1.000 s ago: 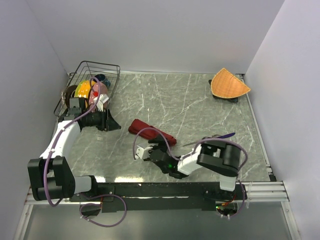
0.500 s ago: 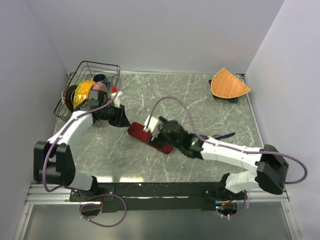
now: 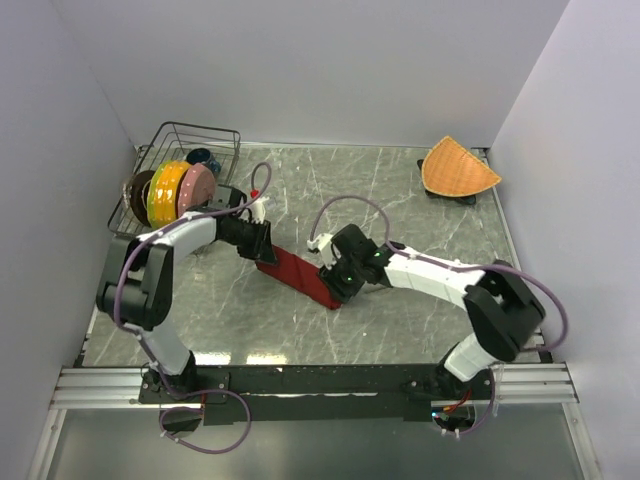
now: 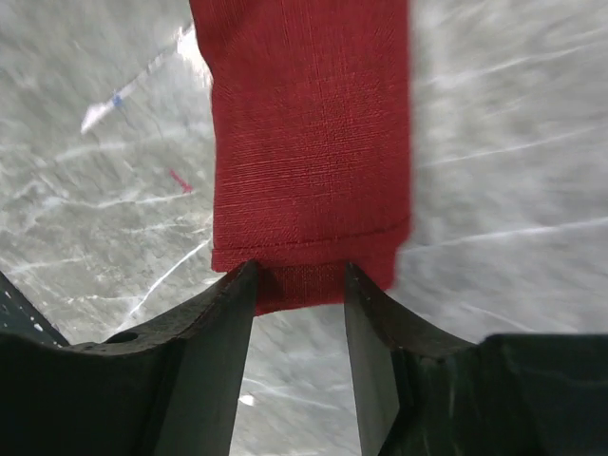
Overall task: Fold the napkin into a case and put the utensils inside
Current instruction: Rotate the smaller rectangle-folded napkin at the center of the board.
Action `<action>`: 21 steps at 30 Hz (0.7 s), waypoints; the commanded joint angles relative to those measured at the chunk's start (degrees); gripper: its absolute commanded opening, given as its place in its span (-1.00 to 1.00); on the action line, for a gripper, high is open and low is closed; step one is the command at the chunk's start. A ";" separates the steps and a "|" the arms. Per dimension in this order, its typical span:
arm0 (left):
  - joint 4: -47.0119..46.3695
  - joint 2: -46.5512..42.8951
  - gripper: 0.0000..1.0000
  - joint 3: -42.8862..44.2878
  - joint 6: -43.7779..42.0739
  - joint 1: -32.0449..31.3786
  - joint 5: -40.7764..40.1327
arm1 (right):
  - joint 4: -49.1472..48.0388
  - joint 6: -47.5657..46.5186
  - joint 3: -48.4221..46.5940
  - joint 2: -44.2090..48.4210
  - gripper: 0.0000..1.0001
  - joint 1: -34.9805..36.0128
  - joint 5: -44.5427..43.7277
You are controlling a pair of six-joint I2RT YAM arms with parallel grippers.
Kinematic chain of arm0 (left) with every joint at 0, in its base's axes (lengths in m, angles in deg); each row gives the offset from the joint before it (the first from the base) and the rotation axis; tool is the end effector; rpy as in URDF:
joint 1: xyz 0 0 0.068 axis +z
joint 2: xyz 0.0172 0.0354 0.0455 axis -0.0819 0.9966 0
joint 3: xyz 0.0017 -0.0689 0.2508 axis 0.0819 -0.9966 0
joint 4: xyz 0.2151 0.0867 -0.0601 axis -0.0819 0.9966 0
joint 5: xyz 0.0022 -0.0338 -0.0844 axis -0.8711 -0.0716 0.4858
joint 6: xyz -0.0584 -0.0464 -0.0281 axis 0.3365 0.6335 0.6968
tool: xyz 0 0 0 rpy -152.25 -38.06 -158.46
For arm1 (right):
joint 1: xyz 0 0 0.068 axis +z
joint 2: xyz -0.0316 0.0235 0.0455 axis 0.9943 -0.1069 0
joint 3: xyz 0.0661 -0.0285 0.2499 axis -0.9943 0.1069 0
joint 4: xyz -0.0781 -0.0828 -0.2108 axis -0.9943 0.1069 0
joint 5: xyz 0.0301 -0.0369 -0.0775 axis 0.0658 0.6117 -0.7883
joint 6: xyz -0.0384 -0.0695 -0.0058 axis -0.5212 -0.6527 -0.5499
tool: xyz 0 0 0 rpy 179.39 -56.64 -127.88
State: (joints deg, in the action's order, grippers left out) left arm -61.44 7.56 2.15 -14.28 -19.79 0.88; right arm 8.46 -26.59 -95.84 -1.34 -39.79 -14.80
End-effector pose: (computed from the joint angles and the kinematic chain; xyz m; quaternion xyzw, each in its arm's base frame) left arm 0.2999 -0.1247 0.1677 0.1775 0.9053 -0.3465 0.1699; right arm 0.2063 0.2194 0.1730 -0.4424 0.8426 0.1845 0.2455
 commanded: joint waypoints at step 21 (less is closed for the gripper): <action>17.00 1.96 -0.22 13.88 -17.73 2.35 -7.69 | 18.56 -3.27 -17.96 -3.70 1.00 -6.28 14.81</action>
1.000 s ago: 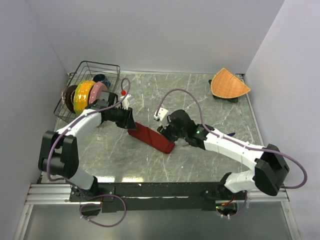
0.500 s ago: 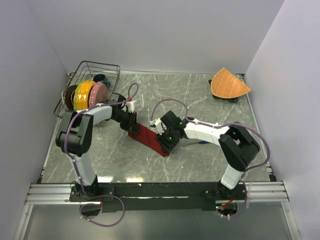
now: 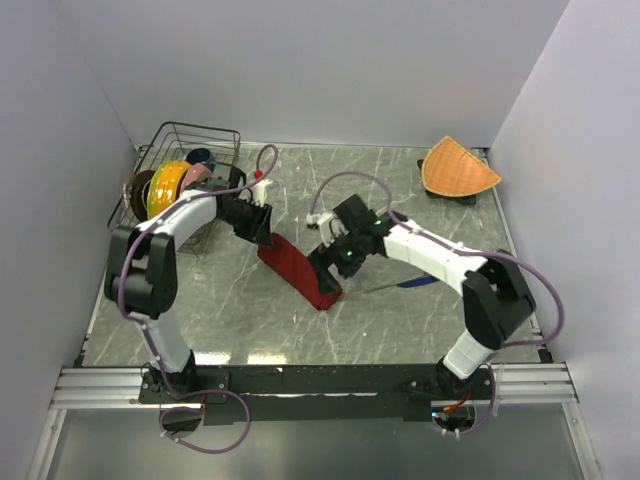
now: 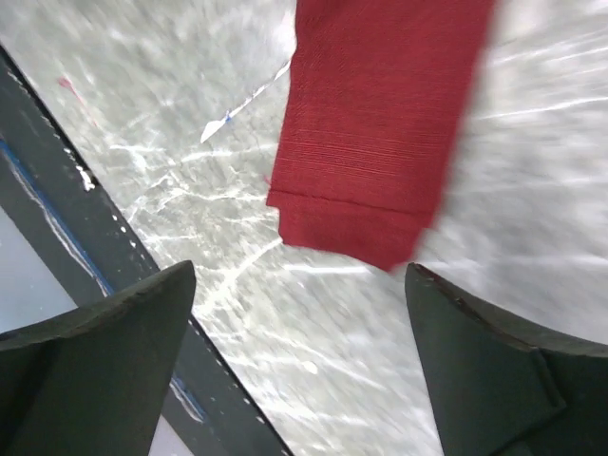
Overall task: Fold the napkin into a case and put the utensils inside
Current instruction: Rotate the smaller rectangle-folded napkin at the center of the board.
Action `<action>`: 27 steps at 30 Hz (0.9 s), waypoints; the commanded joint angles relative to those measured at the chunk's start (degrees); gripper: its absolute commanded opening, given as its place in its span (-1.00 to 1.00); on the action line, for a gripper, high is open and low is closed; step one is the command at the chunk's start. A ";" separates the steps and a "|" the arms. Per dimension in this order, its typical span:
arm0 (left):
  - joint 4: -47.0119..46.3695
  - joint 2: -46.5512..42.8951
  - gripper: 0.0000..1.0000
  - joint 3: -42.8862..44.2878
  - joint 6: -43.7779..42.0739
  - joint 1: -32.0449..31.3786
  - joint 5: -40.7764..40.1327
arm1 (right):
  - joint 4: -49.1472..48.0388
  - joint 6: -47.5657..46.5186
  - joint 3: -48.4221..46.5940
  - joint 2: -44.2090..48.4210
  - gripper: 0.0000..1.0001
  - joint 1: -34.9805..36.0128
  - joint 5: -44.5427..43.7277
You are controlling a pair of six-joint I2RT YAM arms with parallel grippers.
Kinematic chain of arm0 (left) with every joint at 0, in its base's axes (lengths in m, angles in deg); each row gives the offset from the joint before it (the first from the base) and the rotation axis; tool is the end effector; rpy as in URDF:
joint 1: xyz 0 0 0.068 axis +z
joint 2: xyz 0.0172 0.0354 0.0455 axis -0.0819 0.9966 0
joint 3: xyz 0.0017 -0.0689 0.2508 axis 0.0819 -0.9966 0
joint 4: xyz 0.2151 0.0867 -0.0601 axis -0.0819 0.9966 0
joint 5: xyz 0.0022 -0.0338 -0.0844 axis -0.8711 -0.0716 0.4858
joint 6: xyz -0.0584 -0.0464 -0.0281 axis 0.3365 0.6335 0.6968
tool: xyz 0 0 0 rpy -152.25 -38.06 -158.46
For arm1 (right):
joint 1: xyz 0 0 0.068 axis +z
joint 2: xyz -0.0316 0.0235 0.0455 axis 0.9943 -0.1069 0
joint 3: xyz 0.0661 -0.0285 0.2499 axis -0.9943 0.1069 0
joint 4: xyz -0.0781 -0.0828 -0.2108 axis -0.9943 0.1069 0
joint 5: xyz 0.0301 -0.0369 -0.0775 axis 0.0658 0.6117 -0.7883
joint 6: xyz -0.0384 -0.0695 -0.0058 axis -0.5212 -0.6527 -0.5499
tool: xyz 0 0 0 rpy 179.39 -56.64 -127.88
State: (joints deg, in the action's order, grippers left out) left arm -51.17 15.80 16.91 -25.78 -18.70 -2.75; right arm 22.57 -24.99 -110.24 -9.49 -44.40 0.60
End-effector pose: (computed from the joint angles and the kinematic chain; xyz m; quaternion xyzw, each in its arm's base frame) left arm 0.3385 -0.1244 0.1800 0.2461 0.9048 -0.2974 0.1798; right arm 0.2299 0.2301 0.1925 -0.4157 0.8522 0.2829 0.1447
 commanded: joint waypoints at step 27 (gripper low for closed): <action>2.52 14.01 -0.22 12.20 -3.42 -9.11 -10.40 | -0.91 -1.02 -2.41 -10.93 1.00 0.96 10.54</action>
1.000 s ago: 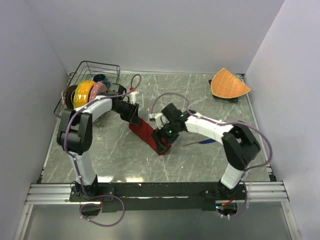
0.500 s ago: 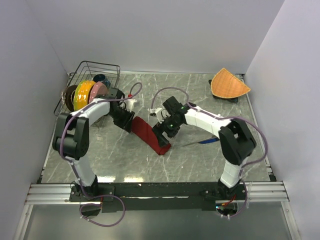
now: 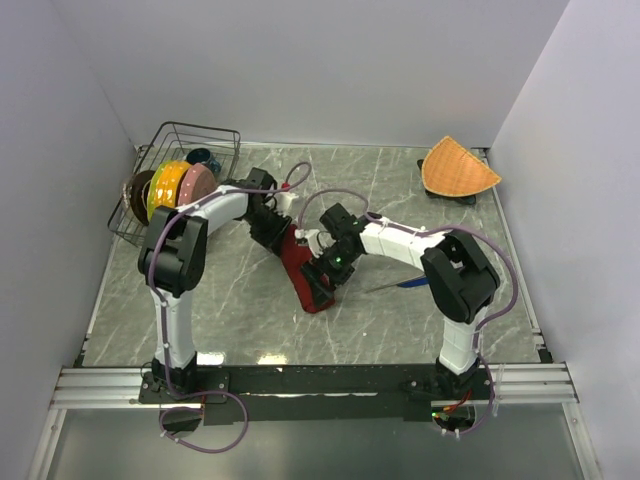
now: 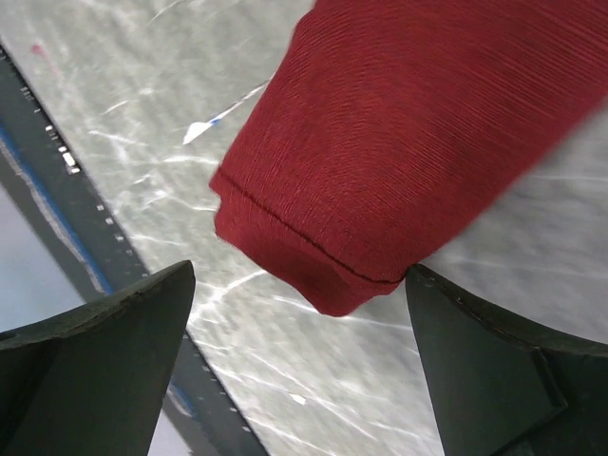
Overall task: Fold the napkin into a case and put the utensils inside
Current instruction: Rotate the smaller rectangle-folded napkin at the center of the board, then pick up the knife from the center of the board.
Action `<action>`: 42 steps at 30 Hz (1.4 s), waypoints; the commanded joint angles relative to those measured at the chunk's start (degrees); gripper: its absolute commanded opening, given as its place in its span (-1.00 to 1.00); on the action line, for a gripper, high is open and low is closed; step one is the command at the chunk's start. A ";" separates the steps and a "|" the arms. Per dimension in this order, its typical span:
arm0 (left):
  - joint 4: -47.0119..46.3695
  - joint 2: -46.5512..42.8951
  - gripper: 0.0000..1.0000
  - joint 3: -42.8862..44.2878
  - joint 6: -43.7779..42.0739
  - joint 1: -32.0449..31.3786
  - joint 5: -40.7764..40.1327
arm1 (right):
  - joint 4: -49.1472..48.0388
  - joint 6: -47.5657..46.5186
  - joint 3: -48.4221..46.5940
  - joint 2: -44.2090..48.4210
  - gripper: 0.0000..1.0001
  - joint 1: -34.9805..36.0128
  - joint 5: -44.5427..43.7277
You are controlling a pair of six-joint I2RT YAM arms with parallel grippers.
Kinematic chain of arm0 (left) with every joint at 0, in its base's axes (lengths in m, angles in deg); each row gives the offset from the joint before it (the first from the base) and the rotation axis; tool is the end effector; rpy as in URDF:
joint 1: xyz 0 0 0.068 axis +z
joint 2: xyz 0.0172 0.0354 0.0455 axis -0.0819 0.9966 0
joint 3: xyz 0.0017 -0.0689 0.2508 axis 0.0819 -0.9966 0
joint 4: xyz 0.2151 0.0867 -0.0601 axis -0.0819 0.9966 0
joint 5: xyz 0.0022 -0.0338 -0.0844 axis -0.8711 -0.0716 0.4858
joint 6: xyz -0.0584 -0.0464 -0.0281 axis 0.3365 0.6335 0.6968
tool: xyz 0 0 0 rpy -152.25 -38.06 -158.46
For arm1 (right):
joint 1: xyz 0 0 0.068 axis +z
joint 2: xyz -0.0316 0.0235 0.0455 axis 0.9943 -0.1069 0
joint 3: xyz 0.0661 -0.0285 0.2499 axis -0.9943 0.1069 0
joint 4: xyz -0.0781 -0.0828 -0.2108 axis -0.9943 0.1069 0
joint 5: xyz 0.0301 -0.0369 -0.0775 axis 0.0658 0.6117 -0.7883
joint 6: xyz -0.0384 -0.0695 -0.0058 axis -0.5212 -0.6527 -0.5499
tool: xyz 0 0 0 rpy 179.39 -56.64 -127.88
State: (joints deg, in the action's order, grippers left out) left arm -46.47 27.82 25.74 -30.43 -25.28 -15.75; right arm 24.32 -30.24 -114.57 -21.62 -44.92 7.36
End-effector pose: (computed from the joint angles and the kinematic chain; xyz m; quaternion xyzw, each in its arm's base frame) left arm 0.3555 -0.1603 0.1360 0.3115 0.9230 -0.1913 0.1199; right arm 0.2441 0.2467 0.1485 -0.4403 0.8386 0.3139 0.0650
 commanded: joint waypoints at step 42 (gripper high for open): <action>-8.78 -28.07 0.13 -3.74 -1.76 -0.87 20.45 | 13.96 -57.19 12.29 27.40 0.73 -50.63 -23.63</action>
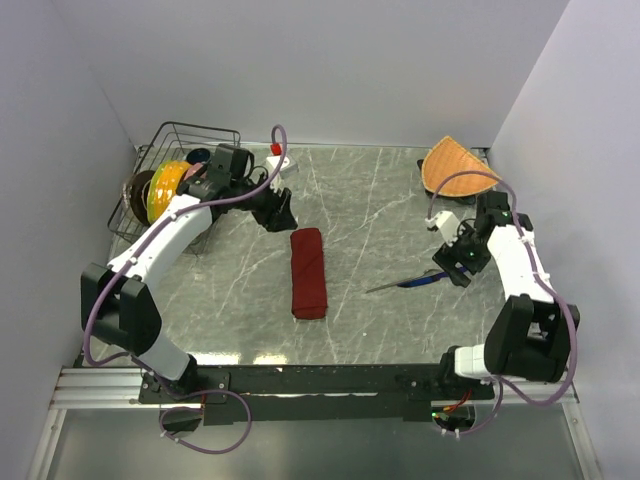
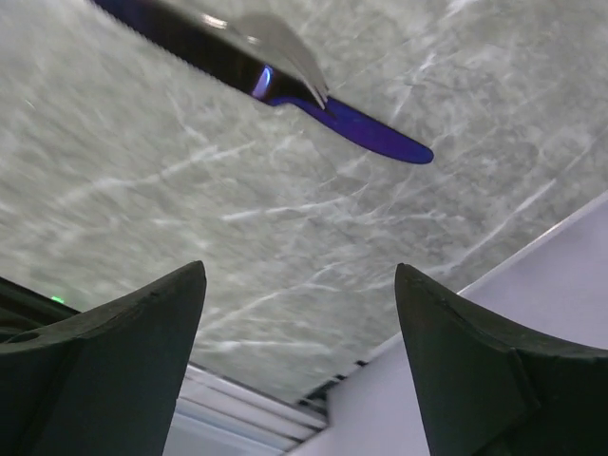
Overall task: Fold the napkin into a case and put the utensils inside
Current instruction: Pick up the knife from the center of the board.
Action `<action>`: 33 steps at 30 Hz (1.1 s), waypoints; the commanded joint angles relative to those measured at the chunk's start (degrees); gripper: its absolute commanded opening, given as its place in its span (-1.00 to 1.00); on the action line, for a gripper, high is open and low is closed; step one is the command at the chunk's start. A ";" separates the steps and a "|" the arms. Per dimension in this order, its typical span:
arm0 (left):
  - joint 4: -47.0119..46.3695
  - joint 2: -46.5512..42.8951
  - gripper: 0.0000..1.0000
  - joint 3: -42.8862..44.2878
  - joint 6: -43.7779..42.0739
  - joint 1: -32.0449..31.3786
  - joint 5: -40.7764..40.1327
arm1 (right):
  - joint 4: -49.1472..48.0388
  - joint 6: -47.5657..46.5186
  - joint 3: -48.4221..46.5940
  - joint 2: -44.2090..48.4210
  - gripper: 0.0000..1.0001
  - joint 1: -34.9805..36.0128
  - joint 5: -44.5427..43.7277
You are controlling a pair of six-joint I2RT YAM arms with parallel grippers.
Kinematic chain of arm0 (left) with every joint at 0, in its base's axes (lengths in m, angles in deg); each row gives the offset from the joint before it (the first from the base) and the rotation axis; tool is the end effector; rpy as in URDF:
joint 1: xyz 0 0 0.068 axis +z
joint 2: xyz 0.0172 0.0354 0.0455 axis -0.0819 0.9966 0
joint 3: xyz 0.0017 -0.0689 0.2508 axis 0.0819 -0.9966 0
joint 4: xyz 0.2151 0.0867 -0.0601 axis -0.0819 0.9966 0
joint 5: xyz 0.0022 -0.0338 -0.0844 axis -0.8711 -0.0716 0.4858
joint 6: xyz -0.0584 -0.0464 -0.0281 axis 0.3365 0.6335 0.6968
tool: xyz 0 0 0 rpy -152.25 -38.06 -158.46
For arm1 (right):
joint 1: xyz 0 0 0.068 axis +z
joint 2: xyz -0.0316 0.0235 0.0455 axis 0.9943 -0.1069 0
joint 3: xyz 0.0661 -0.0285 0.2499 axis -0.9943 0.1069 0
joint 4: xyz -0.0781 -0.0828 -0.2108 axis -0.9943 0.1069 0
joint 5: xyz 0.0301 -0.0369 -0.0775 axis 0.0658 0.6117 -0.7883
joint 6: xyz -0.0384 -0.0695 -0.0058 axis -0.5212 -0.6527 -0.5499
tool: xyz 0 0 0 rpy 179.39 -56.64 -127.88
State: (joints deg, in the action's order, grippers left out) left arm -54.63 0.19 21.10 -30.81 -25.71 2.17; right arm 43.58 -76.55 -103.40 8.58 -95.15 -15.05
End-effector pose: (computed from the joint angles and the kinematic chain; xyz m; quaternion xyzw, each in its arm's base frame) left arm 0.2994 -0.1616 0.2996 0.3881 0.7847 -0.3306 0.3525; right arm 0.2292 -0.0316 0.2167 -0.4010 0.8995 0.0023 0.1733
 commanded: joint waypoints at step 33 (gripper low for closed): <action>1.14 2.90 0.13 -0.07 -4.46 -0.34 1.12 | -13.14 -36.38 8.86 -18.01 -0.21 1.97 1.85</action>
State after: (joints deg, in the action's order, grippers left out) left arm -53.64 2.51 20.25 -33.56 -26.15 2.56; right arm 28.39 -112.22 -96.30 -8.16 -94.19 -14.56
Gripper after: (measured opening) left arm 0.566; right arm 0.429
